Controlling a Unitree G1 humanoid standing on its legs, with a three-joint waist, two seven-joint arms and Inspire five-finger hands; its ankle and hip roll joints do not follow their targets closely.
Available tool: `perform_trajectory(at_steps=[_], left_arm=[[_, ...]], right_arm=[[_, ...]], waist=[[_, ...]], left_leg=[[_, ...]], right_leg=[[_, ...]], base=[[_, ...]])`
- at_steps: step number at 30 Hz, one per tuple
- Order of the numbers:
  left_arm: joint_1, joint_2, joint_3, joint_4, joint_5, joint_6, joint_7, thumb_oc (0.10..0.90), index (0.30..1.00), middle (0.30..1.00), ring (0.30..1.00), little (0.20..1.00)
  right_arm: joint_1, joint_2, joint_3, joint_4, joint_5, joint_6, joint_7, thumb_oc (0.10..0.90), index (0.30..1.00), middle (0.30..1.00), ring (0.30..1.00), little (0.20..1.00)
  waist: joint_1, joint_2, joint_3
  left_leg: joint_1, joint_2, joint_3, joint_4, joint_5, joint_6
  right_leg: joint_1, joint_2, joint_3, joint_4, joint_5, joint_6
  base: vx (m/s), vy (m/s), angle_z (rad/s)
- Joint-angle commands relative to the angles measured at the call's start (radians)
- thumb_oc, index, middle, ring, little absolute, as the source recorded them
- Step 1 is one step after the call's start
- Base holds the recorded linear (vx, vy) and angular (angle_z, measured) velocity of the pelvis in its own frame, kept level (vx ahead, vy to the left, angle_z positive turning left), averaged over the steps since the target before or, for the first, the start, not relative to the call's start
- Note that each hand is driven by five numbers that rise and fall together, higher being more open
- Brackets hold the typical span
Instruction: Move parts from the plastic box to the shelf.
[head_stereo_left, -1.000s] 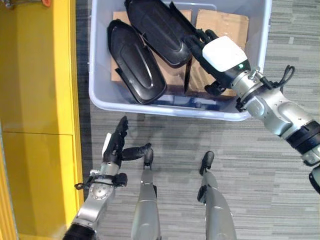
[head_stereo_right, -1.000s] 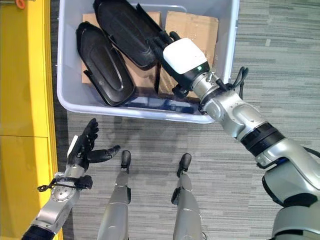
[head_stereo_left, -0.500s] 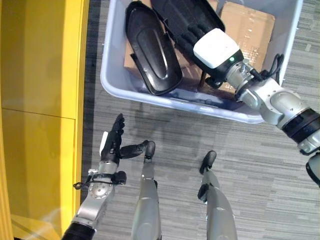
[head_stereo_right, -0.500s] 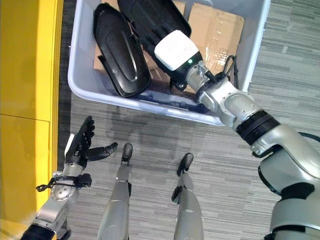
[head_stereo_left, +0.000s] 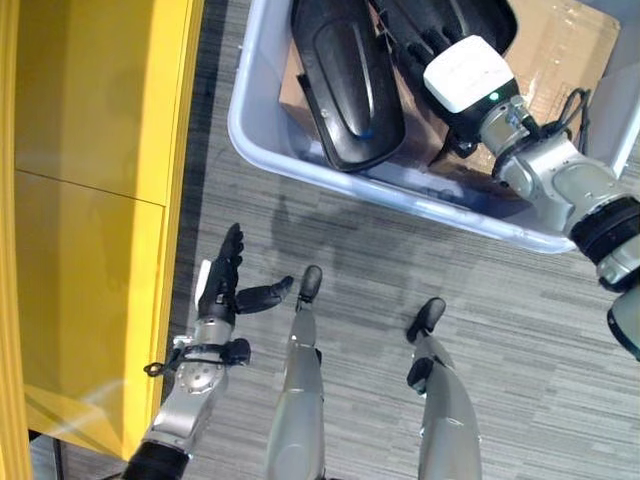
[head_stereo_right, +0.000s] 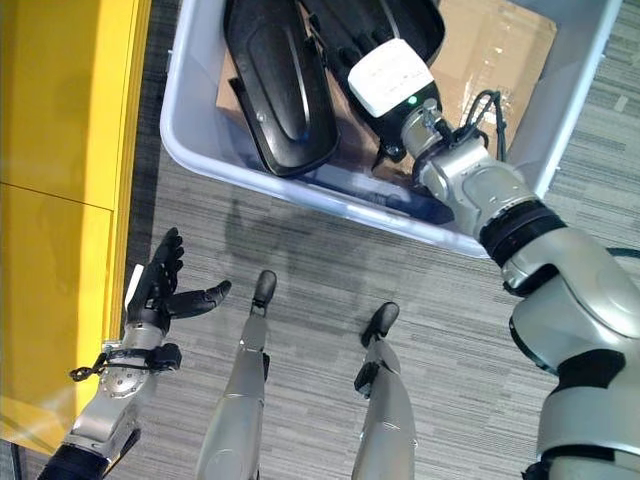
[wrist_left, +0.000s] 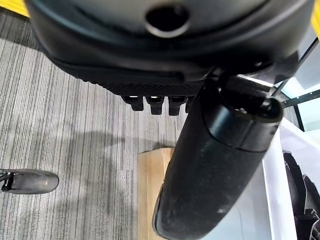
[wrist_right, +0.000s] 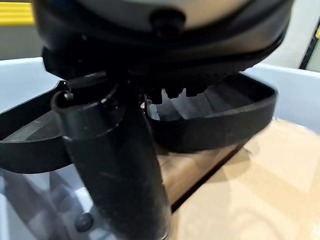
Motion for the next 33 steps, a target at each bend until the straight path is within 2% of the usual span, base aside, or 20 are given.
perform_trajectory(at_steps=[1, 13, 22, 26, 28, 30, 33], left_arm=[[-0.013, 0.066, -0.002, -0.106, 0.026, -0.093, 0.032, 0.900, 1.000, 1.000, 1.000, 1.000], [-0.031, 0.067, -0.012, -0.090, 0.026, -0.091, 0.047, 0.900, 1.000, 1.000, 1.000, 1.000], [-0.048, 0.062, -0.018, -0.086, 0.019, -0.094, 0.065, 0.900, 1.000, 1.000, 1.000, 1.000], [-0.056, 0.055, -0.023, -0.082, 0.012, -0.093, 0.077, 0.900, 1.000, 1.000, 1.000, 1.000], [-0.057, 0.053, -0.023, -0.081, 0.010, -0.092, 0.078, 0.900, 1.000, 1.000, 1.000, 1.000], [-0.059, 0.039, -0.019, -0.077, -0.002, -0.087, 0.086, 0.900, 1.000, 1.000, 1.000, 1.000], [-0.053, 0.034, -0.012, -0.076, -0.008, -0.078, 0.093, 0.900, 1.000, 1.000, 1.000, 1.000]], right_arm=[[-0.194, -0.088, 0.054, -0.004, -0.004, 0.031, -0.087, 0.900, 1.000, 1.000, 1.000, 1.000], [-0.211, -0.099, 0.044, 0.096, 0.032, 0.059, -0.142, 0.900, 1.000, 1.000, 1.000, 1.000], [-0.180, -0.071, -0.009, 0.123, 0.082, 0.060, -0.161, 0.900, 1.000, 1.000, 1.000, 1.000], [-0.129, -0.038, -0.105, 0.091, 0.195, 0.038, -0.168, 0.900, 1.000, 1.000, 1.000, 1.000], [-0.119, -0.031, -0.119, 0.089, 0.210, 0.038, -0.166, 0.900, 1.000, 1.000, 1.000, 1.000], [-0.036, 0.020, -0.244, 0.046, 0.357, 0.012, -0.160, 0.900, 1.000, 1.000, 1.000, 1.000], [0.058, 0.074, -0.369, -0.035, 0.509, -0.025, -0.167, 0.900, 1.000, 1.000, 1.000, 1.000]], waist=[[0.014, -0.029, 0.026], [0.021, -0.019, 0.044], [0.019, -0.017, 0.055], [0.013, -0.022, 0.061], [0.012, -0.024, 0.062], [0.004, -0.027, 0.066], [-0.006, -0.038, 0.069]], left_leg=[[0.078, 0.072, -0.002, -0.053, 0.116, -0.023], [0.037, 0.077, -0.012, -0.053, 0.143, -0.025], [0.026, 0.073, -0.008, -0.053, 0.142, -0.020], [0.031, 0.073, -0.006, -0.053, 0.138, -0.018], [0.032, 0.072, -0.007, -0.053, 0.136, -0.017], [0.043, 0.072, -0.002, -0.053, 0.131, -0.013], [0.058, 0.072, 0.002, -0.053, 0.121, -0.010]], right_leg=[[0.025, -0.029, -0.010, -0.008, -0.001, 0.055], [-0.039, -0.030, -0.010, 0.037, -0.017, 0.049], [-0.067, -0.031, -0.004, 0.066, -0.024, 0.046], [-0.067, -0.029, -0.001, 0.067, -0.022, 0.045], [-0.065, -0.029, 0.000, 0.066, -0.021, 0.045], [-0.053, -0.028, 0.000, 0.065, -0.020, 0.044], [-0.032, -0.024, -0.001, 0.057, -0.017, 0.044]], base=[[0.03, -0.005, 0.08], [0.01, -0.002, 0.01], [0.01, 0.000, 0.02], [0.00, 0.000, 0.00], [0.00, 0.000, 0.00], [0.00, 0.000, 0.00], [0.00, 0.000, 0.00]])
